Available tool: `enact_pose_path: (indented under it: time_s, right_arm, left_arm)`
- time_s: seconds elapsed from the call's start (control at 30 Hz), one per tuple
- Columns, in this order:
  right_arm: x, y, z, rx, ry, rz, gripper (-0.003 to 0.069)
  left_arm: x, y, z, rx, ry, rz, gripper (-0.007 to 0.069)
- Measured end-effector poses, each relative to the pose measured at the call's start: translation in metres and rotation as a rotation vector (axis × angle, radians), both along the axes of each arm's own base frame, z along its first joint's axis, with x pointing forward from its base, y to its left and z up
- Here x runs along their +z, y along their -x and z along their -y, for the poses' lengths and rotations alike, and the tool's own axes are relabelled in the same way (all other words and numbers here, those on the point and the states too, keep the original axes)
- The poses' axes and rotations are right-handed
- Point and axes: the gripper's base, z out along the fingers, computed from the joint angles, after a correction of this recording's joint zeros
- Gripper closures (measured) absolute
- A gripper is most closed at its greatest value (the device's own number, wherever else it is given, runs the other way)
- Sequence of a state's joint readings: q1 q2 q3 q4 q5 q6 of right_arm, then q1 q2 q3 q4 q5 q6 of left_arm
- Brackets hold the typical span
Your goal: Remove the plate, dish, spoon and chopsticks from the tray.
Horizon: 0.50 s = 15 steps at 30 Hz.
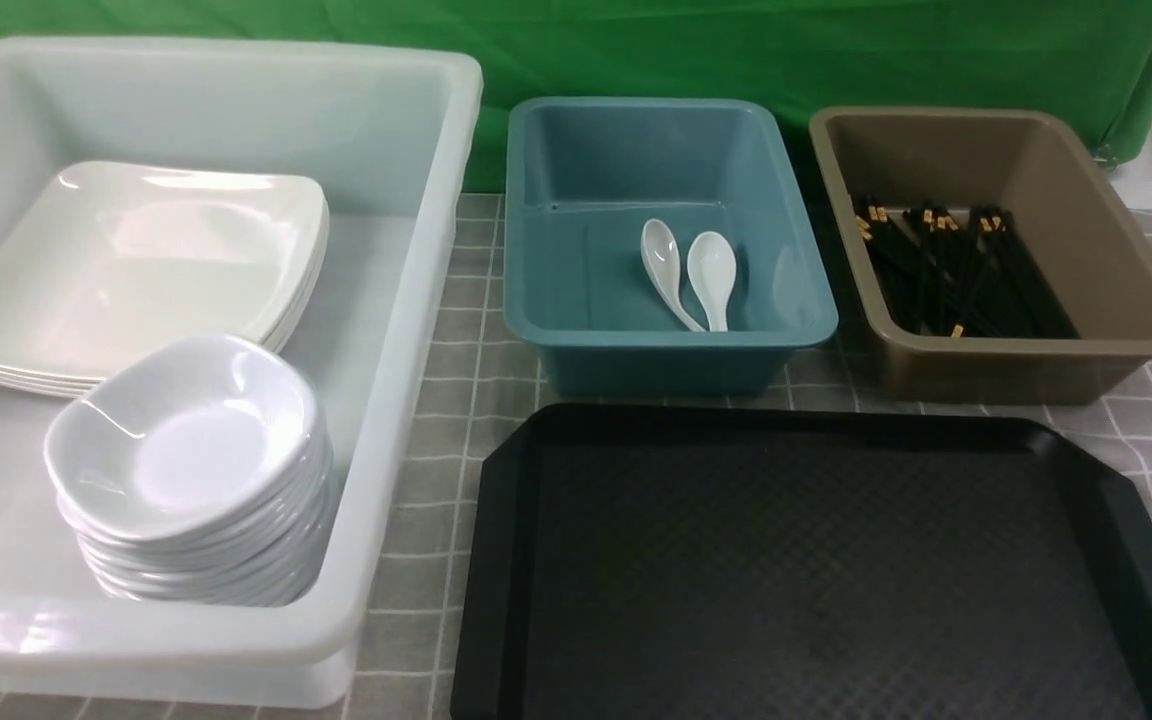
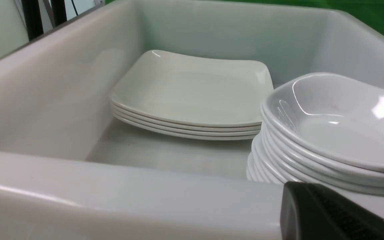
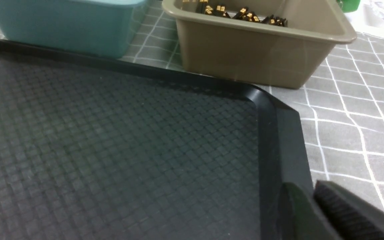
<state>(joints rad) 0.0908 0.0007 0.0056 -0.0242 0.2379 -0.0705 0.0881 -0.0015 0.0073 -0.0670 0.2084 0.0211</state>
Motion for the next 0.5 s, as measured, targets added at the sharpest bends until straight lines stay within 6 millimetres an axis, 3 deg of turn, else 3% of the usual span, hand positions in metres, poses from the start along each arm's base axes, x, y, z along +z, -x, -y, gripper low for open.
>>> enact_pose_path:
  time_s: [0.5]
  right_arm:
    - [0.0003,-0.0001,0.0,0.0,0.0,0.003,0.0498]
  left_arm:
    - [0.0,0.0001,-0.0006,0.003,-0.028,-0.003,0.0616]
